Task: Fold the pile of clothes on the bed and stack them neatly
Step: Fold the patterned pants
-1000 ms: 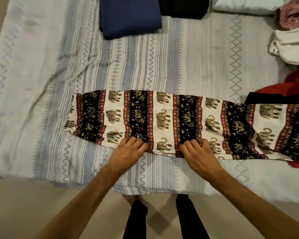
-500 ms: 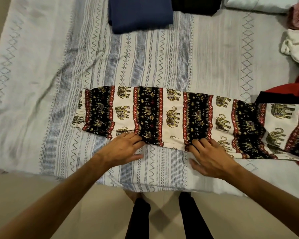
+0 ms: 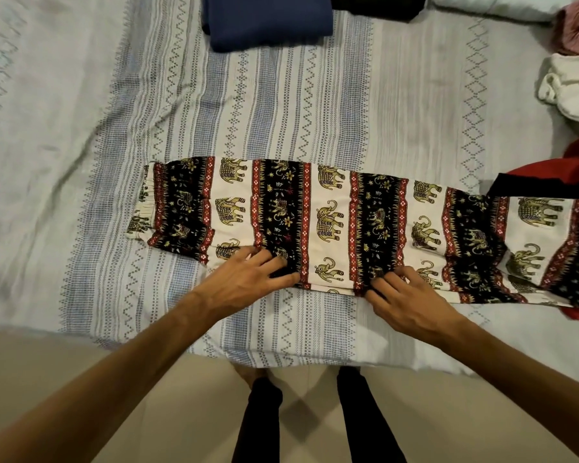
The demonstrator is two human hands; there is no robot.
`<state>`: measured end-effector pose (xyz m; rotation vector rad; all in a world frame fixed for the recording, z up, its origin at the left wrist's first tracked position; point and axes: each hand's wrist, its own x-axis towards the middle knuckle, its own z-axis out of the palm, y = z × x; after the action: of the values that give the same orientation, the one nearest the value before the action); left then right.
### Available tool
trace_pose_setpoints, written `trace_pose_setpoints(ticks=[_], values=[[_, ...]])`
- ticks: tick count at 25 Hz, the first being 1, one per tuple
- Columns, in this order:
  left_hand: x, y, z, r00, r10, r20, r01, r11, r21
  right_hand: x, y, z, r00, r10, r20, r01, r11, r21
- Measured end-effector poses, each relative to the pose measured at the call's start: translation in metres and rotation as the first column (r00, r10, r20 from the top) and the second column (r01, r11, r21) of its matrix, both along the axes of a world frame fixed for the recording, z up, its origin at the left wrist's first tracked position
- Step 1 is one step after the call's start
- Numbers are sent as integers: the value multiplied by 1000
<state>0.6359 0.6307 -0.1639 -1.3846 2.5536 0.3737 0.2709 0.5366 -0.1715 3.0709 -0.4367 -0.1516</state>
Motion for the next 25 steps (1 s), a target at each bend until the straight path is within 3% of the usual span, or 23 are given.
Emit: trace_pose_setpoints(ticks=[3, 8, 12, 16, 18, 22, 23, 25], values=[[-16, -1, 1, 999, 41, 8, -41, 999, 24, 4, 6, 1, 998, -55, -29, 55, 998, 2], [-16, -4, 4, 968, 243, -62, -234, 963, 133, -10, -4, 9, 946, -305, -112, 307, 952, 5], [9, 6, 20, 982, 172, -84, -160, 978, 131, -41, -17, 13, 966, -227, -121, 230, 973, 13], [36, 31, 35, 888, 409, -210, -383, 911, 155, -70, -15, 14, 986, -135, -95, 132, 991, -38], [48, 40, 36, 832, 479, -279, -472, 876, 98, -82, -21, 13, 964, -256, -72, 253, 966, -55], [62, 33, 33, 833, 492, -253, -516, 856, -36, -92, -45, 11, 915, -390, -103, 398, 915, 65], [66, 28, 34, 802, 534, -267, -561, 827, -31, -91, -51, 14, 905, -410, -111, 422, 898, 126], [67, 13, 50, 603, 702, -378, -720, 684, 121, -85, -65, 36, 835, -544, -80, 543, 796, 268]])
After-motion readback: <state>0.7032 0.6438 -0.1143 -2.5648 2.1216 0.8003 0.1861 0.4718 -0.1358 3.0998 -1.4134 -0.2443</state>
